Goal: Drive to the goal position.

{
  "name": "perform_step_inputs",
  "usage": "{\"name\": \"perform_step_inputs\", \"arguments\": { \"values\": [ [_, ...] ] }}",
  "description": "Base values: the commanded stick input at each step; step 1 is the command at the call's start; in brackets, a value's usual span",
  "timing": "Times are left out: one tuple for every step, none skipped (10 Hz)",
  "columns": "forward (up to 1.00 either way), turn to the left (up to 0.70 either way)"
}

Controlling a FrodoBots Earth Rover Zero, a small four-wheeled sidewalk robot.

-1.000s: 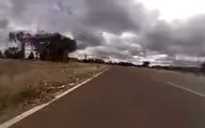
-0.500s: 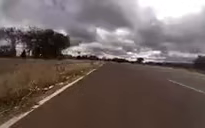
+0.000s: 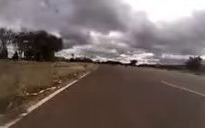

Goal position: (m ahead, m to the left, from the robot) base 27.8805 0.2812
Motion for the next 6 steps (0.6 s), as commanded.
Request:
{"name": "perform_step_inputs", "arguments": {
  "values": [
    [0.85, 0.04],
    [0.85, 0.04],
    [0.85, 0.10],
    [0.85, 0.22],
    [0.85, 0.26],
    [0.85, 0.21]
  ]
}}
